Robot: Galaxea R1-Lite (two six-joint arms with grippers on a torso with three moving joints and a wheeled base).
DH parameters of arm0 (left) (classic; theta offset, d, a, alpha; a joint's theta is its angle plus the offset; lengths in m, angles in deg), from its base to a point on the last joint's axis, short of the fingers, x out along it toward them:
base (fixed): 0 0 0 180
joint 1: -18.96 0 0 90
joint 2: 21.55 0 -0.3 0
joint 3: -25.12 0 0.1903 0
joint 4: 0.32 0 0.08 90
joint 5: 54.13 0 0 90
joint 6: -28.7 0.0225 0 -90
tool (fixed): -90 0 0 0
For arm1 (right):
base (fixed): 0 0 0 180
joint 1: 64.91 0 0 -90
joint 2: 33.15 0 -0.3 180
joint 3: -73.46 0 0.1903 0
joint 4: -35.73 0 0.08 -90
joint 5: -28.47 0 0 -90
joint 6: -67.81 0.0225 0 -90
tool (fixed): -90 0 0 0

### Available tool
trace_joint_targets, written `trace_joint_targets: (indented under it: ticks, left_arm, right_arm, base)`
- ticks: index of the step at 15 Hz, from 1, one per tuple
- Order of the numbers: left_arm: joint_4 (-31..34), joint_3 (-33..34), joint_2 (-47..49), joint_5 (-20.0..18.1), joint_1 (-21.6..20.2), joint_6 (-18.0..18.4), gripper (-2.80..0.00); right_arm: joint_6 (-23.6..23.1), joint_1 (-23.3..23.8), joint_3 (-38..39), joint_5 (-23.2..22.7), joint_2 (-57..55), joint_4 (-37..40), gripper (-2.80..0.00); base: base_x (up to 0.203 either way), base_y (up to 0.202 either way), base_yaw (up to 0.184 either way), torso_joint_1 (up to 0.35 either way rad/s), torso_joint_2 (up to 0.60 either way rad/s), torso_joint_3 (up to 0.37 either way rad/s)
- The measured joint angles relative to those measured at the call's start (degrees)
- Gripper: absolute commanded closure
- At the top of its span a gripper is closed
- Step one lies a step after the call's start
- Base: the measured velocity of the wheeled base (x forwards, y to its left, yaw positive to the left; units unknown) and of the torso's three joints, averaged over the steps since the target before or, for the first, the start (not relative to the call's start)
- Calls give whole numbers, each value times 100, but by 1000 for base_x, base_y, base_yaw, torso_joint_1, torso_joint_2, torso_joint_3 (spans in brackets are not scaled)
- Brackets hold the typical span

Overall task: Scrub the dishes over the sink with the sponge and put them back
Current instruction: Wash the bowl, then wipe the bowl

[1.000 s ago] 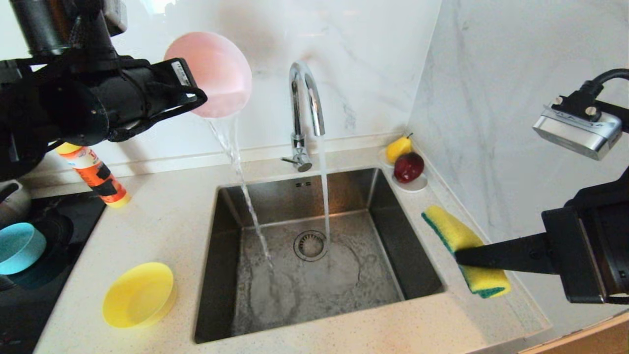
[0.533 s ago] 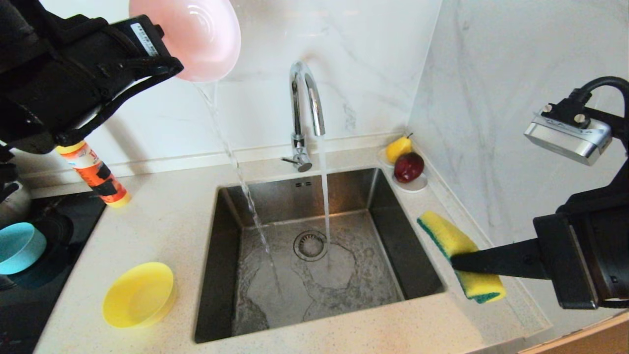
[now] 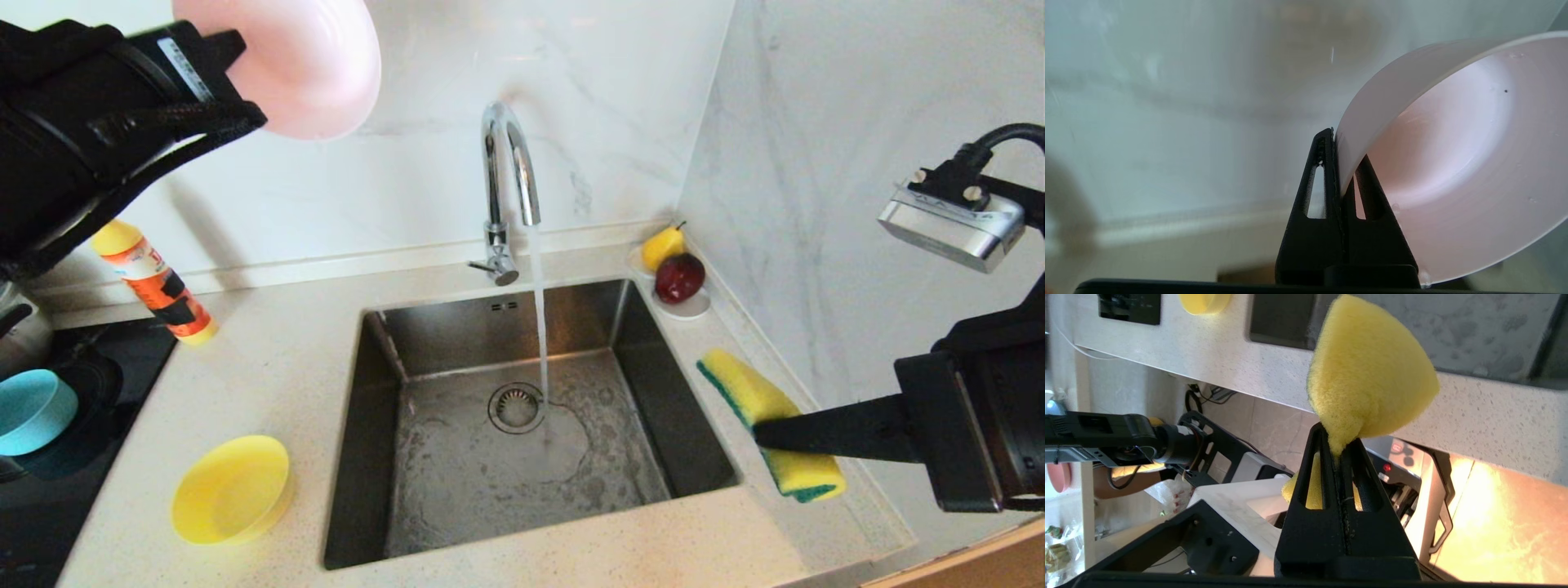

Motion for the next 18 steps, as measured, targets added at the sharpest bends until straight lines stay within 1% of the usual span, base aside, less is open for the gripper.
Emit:
trace_joint_targets:
  ticks: [2, 3, 5, 6, 7, 8, 9, 10, 11, 13, 15, 17, 18]
  left_arm:
    - [1012, -52, -98, -17, 0, -82, 0]
    - [1664, -179, -163, -31, 1, -222, 0]
    - [3053, -571, -308, -75, 11, -783, 0]
    - [3650, -659, -407, -175, 24, -1032, 0]
    - [4214, -653, -532, -366, 44, -1189, 0]
    - [4625, -531, -671, -545, 94, -1224, 0]
    - [4816, -373, -791, -604, 213, -1218, 0]
    - [4857, -163, -903, -558, 400, -1194, 0]
    - [4843, 47, -983, -390, 623, -1146, 0]
    - [4700, 358, -1028, 158, 1131, -1089, 0]
    - [4246, 611, -981, 713, 1545, -1022, 0]
    - [3727, 825, -838, 1258, 1780, -791, 0]
    - [3489, 927, -746, 1450, 1851, -743, 0]
  right_arm:
    - [-9, -34, -107, -7, 2, -12, 0]
    - [-13, -57, -192, -11, 0, -20, 0]
    - [-51, -106, -412, -52, -34, -27, 0]
    - [-68, -149, -524, -120, -57, -31, 0]
    - [-74, -208, -650, -218, -87, -28, 0]
    - [-75, -283, -782, -276, -133, -22, 0]
    - [-79, -356, -904, -295, -188, -9, 0]
    - [-79, -436, -1034, -295, -260, 4, 0]
    - [-74, -531, -1151, -297, -343, 25, 0]
    - [-76, -721, -1323, -308, -537, 24, 0]
    - [-69, -865, -1485, -310, -769, 17, 0]
    - [-59, -1002, -1730, -315, -1021, 28, 0]
    - [-57, -1038, -1838, -315, -1140, 28, 0]
  base:
    - [0, 0, 0, 0, 0, 0]
    - [0, 0, 0, 0, 0, 0]
    - [0, 0, 0, 0, 0, 0]
    - [0, 0, 0, 0, 0, 0]
    - [0, 0, 0, 0, 0, 0]
    - [0, 0, 0, 0, 0, 0]
    - [0, 0, 0, 0, 0, 0]
    - [0, 0, 0, 0, 0, 0]
    - [0, 0, 0, 0, 0, 0]
    - [0, 0, 0, 0, 0, 0]
    - [0, 0, 0, 0, 0, 0]
    - [0, 0, 0, 0, 0, 0]
    - [0, 0, 0, 0, 0, 0]
